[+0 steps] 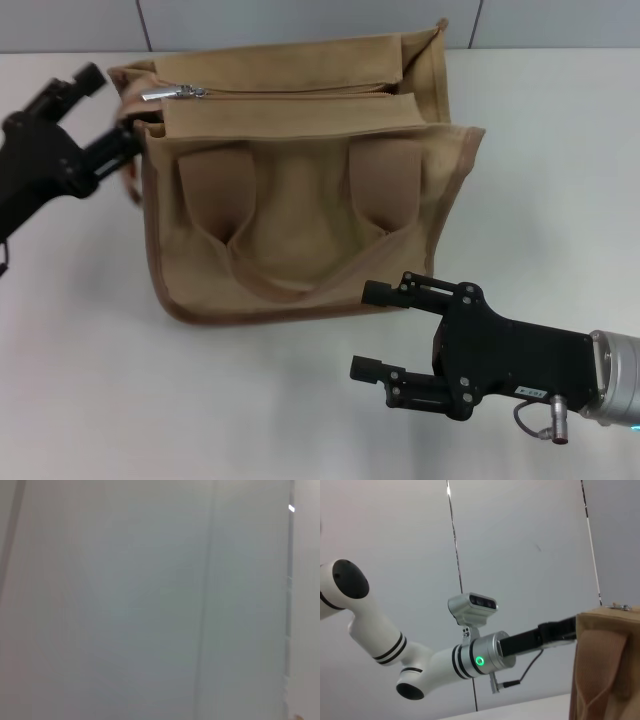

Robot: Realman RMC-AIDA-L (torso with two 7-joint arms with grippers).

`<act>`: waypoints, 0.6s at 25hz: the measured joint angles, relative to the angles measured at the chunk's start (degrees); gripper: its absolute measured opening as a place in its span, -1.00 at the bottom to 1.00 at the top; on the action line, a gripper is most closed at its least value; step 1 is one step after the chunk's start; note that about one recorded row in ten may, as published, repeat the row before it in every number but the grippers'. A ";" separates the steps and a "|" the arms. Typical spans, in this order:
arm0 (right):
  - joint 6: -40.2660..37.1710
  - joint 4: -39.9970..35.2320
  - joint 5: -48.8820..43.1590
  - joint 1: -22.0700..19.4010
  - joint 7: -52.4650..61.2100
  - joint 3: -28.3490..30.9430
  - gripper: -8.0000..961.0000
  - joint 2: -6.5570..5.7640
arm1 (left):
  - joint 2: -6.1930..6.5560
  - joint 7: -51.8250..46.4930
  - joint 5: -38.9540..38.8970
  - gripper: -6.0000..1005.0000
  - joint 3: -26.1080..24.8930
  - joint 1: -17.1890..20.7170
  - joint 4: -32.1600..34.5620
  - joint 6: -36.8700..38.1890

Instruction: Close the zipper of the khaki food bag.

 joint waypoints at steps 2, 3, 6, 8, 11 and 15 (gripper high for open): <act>0.29 0.01 0.05 0.07 -0.01 0.01 0.48 0.02 | -0.01 -0.03 -2.33 0.62 -0.02 0.63 -0.04 0.04; 0.45 0.04 0.22 0.09 -0.01 0.01 0.48 0.05 | -0.01 -0.02 -2.74 0.62 -0.03 0.75 -0.04 0.04; 0.67 0.15 0.61 0.18 -0.02 0.02 0.47 0.07 | -0.02 0.23 -3.13 0.62 0.00 0.96 -0.05 -0.50; 0.69 0.18 0.65 0.29 -0.04 0.02 0.47 0.09 | -0.02 0.35 -3.05 0.62 0.21 0.98 -0.05 -1.01; 0.72 0.18 0.66 0.33 -0.04 0.02 0.47 0.09 | -0.02 0.47 -2.74 0.62 0.62 1.15 -0.06 -1.32; 1.21 0.18 0.74 0.35 -0.04 0.02 0.47 0.09 | -0.02 0.57 -2.68 0.62 0.73 2.23 -0.11 -1.32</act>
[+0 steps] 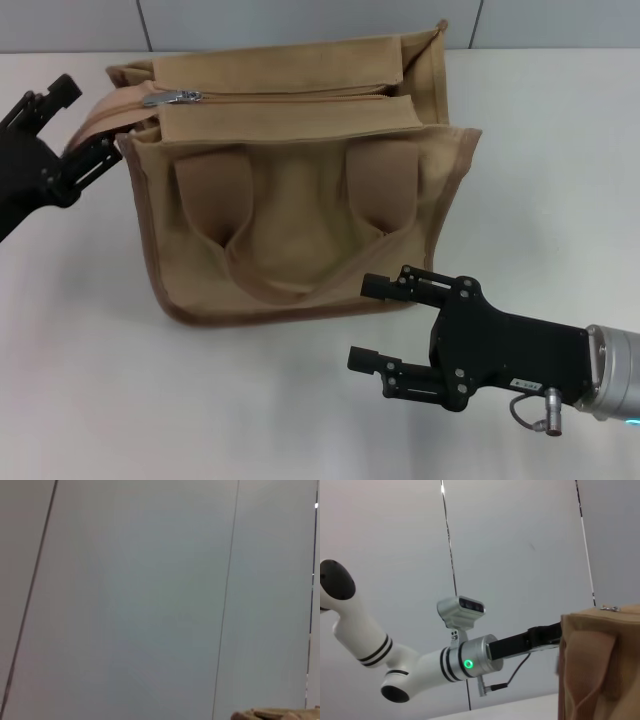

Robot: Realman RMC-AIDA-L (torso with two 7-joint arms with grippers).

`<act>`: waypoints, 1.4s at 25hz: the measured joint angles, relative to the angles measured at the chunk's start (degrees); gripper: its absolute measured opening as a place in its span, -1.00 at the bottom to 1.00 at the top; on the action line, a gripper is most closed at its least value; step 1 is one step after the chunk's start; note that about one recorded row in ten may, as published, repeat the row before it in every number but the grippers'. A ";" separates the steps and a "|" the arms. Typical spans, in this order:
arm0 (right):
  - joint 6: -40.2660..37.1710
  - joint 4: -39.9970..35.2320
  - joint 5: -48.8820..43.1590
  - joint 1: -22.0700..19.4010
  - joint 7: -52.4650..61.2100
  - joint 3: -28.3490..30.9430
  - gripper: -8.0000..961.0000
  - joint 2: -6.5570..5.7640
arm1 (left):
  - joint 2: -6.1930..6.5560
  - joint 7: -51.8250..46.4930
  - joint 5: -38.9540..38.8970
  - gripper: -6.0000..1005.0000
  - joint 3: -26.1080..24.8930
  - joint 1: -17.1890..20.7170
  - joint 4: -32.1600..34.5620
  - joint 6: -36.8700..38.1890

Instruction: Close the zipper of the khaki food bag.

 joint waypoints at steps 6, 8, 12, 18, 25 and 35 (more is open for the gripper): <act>0.88 0.36 0.04 0.07 0.00 0.00 0.47 0.00 | -0.02 1.03 -0.26 0.62 0.04 1.28 -0.80 1.13; 0.92 0.36 0.05 0.16 0.00 0.00 0.47 0.00 | -0.01 1.65 -0.29 0.62 0.03 1.37 -1.44 1.13; 0.98 0.57 0.05 0.47 0.00 0.00 0.47 0.00 | -0.15 2.76 -0.13 0.61 0.98 1.28 -1.92 1.31; 1.00 1.13 0.05 0.53 0.00 0.00 0.47 0.00 | -0.16 5.20 -0.44 0.28 1.17 0.42 -3.81 2.48; 2.28 1.77 0.05 0.38 0.00 0.13 0.46 0.00 | -0.12 4.70 -1.25 -0.02 0.71 0.86 -3.82 5.13; 0.96 2.11 0.06 0.45 0.01 1.43 0.46 0.00 | -0.08 2.58 -1.43 -0.83 0.78 0.67 -5.22 4.83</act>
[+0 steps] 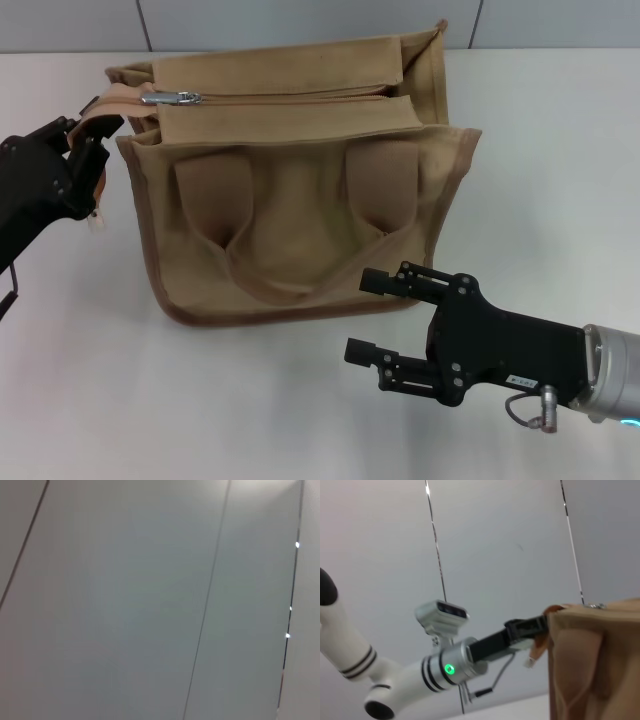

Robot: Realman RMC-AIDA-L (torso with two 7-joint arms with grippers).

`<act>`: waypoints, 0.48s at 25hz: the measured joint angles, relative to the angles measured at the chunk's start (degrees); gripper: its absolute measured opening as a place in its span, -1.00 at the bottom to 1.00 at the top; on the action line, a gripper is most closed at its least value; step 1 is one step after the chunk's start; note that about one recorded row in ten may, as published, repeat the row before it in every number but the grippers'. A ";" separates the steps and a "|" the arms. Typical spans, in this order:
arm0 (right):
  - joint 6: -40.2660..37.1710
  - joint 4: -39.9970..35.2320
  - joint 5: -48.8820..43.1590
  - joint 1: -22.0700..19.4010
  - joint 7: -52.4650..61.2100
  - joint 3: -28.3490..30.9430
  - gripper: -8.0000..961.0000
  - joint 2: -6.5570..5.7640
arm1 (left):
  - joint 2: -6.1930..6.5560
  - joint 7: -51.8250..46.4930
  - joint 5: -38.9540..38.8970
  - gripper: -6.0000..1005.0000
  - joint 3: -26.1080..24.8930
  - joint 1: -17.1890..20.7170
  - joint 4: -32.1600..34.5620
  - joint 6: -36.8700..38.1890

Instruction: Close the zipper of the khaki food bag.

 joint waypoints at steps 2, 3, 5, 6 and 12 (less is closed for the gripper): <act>-1.42 0.00 0.01 -0.05 0.55 0.04 0.46 -0.01 | 0.06 -5.31 0.00 -0.93 0.01 -0.55 0.00 -0.56; -2.20 0.00 0.02 -0.07 0.89 0.06 0.46 -0.01 | 0.10 -7.28 0.00 -0.93 -0.01 -0.77 0.13 -0.66; -5.70 0.00 0.32 -0.24 1.35 0.16 0.46 -0.12 | 0.14 -9.53 0.00 -0.93 -0.04 -1.14 0.39 -0.69; -5.70 0.00 0.32 -0.24 1.35 0.16 0.46 -0.12 | 0.17 -12.15 0.01 -0.93 -0.05 -1.80 0.66 -0.33; -10.61 -0.72 7.06 -0.51 8.50 0.82 0.46 -0.40 | 0.18 -15.00 0.01 -0.93 0.01 -3.45 0.84 0.71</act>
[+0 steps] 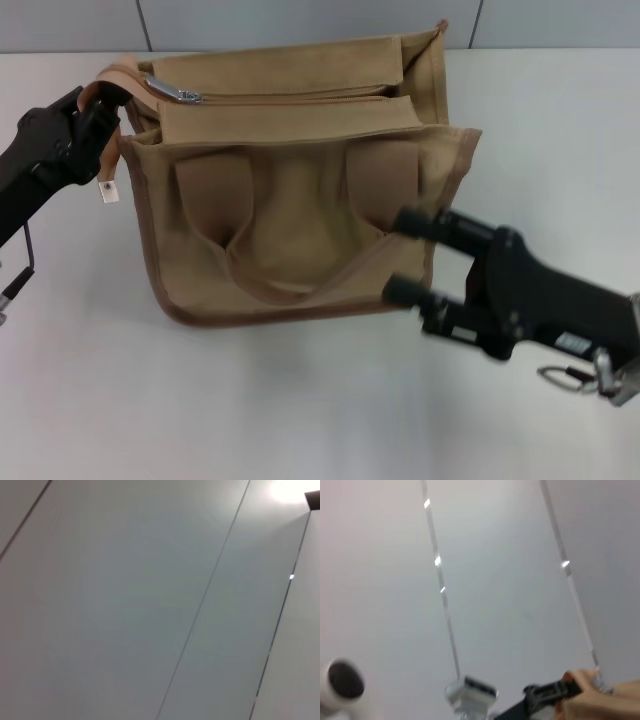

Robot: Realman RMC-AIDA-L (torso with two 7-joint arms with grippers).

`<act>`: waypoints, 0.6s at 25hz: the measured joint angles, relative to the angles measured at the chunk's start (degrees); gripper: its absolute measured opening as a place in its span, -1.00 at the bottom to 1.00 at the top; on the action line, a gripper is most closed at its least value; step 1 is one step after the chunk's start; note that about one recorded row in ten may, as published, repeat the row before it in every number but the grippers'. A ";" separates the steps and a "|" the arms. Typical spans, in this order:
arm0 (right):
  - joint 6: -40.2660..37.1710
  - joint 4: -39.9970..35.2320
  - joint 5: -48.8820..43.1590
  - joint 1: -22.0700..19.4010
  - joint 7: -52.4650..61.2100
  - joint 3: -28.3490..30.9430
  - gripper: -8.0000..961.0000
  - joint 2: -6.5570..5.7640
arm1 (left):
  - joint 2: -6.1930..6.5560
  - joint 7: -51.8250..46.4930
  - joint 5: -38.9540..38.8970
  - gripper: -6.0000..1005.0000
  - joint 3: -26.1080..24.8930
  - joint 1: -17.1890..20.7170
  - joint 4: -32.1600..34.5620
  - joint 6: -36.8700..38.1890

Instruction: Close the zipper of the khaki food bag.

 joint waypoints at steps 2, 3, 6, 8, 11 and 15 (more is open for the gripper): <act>-0.20 -0.81 2.13 0.20 4.24 0.15 0.45 -0.05 | 0.00 -0.19 -0.06 -0.93 0.00 -0.55 0.01 0.63; -0.35 -1.27 3.29 0.40 6.60 0.18 0.45 -0.06 | -0.01 -0.19 -0.19 -0.93 -0.02 -0.75 0.02 0.85; 0.07 -1.91 8.22 1.58 17.01 0.29 0.45 -0.02 | -0.11 -0.23 -0.51 -0.93 -0.09 -1.52 0.04 2.15; 0.97 -1.96 10.90 2.67 24.22 0.31 0.45 0.08 | -0.14 -0.29 -0.58 -0.93 -0.07 -2.20 0.02 3.88; 1.41 -2.13 11.75 5.09 29.74 0.08 0.45 0.03 | -0.16 -0.55 -0.58 -0.93 -0.07 -2.81 -0.20 5.04; 3.02 -2.15 11.77 7.74 31.67 0.49 0.45 0.01 | -0.34 -1.64 -0.58 -0.93 0.44 -4.55 -0.46 5.34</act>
